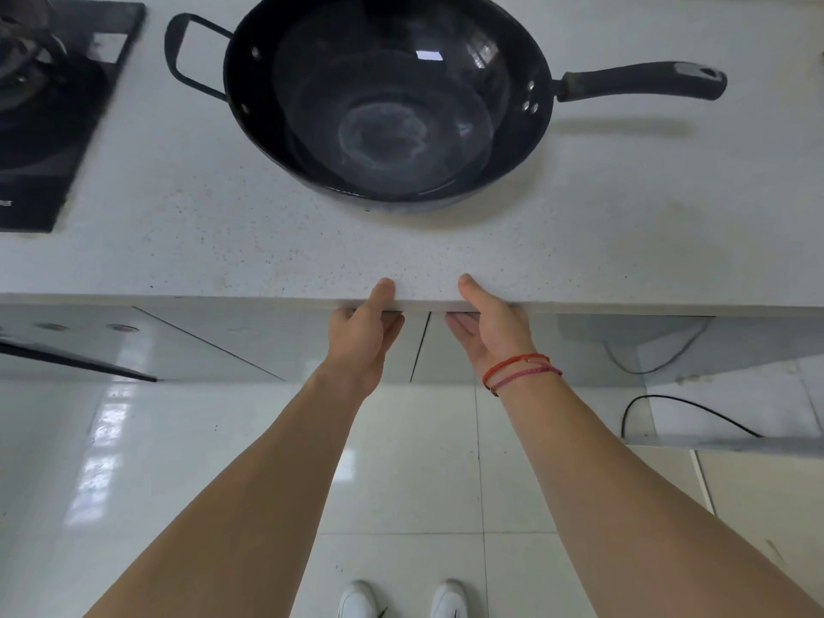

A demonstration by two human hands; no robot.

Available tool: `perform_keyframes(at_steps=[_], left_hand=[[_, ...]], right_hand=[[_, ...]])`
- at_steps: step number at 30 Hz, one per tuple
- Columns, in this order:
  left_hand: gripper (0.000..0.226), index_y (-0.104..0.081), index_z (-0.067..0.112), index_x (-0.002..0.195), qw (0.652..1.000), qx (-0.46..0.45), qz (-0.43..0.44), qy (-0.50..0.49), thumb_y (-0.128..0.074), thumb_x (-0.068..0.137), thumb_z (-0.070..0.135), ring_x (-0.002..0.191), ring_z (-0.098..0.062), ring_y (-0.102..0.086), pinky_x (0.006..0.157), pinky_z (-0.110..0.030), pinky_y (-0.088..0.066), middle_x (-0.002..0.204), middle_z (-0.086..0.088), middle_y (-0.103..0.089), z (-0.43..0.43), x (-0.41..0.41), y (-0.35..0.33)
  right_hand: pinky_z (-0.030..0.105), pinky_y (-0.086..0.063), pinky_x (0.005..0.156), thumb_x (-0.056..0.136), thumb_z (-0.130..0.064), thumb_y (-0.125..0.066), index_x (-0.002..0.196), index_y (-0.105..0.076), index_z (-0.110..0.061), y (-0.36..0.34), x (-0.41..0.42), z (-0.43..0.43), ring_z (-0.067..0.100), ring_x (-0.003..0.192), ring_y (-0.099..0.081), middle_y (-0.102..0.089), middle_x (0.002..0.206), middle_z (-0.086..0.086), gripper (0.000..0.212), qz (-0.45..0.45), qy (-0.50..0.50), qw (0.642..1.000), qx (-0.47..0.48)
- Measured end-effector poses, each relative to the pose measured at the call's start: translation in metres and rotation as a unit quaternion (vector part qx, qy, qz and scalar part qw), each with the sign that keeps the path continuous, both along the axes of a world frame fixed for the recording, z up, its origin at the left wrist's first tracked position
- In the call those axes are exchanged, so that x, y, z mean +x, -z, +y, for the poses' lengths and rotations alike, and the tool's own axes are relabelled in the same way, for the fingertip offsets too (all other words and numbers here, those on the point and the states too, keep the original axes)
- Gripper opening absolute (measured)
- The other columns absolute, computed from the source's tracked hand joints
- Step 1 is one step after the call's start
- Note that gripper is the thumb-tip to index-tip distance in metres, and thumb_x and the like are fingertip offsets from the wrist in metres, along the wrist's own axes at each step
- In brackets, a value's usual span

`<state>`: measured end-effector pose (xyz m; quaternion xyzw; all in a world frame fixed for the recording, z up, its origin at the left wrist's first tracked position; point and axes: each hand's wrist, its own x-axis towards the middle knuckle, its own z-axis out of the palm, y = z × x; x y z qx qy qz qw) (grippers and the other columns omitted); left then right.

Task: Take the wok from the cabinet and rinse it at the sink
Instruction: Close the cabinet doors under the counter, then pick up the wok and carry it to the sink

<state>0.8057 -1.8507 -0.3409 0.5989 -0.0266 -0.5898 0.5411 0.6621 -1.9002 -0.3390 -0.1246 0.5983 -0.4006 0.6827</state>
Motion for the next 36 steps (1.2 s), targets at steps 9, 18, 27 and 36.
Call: perform_keyframes(at_steps=[9, 18, 27, 36], left_hand=[[0.032, -0.062, -0.003, 0.114, 0.999, 0.02, -0.017, 0.045, -0.069, 0.093, 0.02, 0.109, -0.019, -0.067, 0.103, -0.034, -0.051, 0.111, -0.011, -0.068, 0.011, 0.008, -0.024], [0.074, -0.048, -0.005, 0.139, 0.98, 0.016, -0.156, 0.126, -0.071, 0.086, 0.041, 0.095, -0.019, -0.065, 0.108, -0.037, -0.047, 0.098, -0.011, -0.064, 0.067, 0.015, -0.063], [0.066, -0.044, 0.014, 0.146, 0.852, -0.009, -0.482, 0.206, -0.062, 0.093, 0.049, 0.137, -0.02, -0.043, 0.107, -0.033, -0.036, 0.15, -0.002, -0.046, 0.127, 0.013, -0.149], [0.072, -0.042, 0.011, 0.147, 0.722, -0.059, -0.644, 0.245, -0.059, 0.092, 0.054, 0.141, -0.022, -0.036, 0.112, -0.037, -0.033, 0.154, -0.004, -0.04, 0.182, 0.01, -0.238]], right_hand=[[0.036, -0.058, 0.087, 0.075, -0.026, -0.085, 0.126, -0.055, -0.008, -0.004, -0.006, -0.001, 0.024, 0.101, -0.068, -0.065, 0.117, 0.01, 0.062, 0.018, -0.048, 0.999, -0.001], [0.029, -0.059, 0.065, 0.08, -0.05, -0.072, 0.123, -0.055, -0.009, -0.044, -0.018, 0.033, 0.017, 0.064, -0.064, -0.066, 0.108, 0.012, 0.062, 0.185, -0.185, 0.965, 0.007], [0.03, -0.047, 0.075, 0.078, -0.071, -0.052, 0.145, -0.036, -0.011, -0.134, -0.047, 0.085, 0.017, 0.091, -0.058, -0.051, 0.118, 0.004, 0.091, 0.351, -0.331, 0.868, -0.113], [0.039, -0.044, 0.099, 0.089, -0.063, -0.047, 0.151, -0.028, -0.022, -0.233, -0.089, 0.127, 0.029, 0.125, -0.051, -0.049, 0.141, 0.011, 0.076, 0.512, -0.393, 0.724, -0.244]])
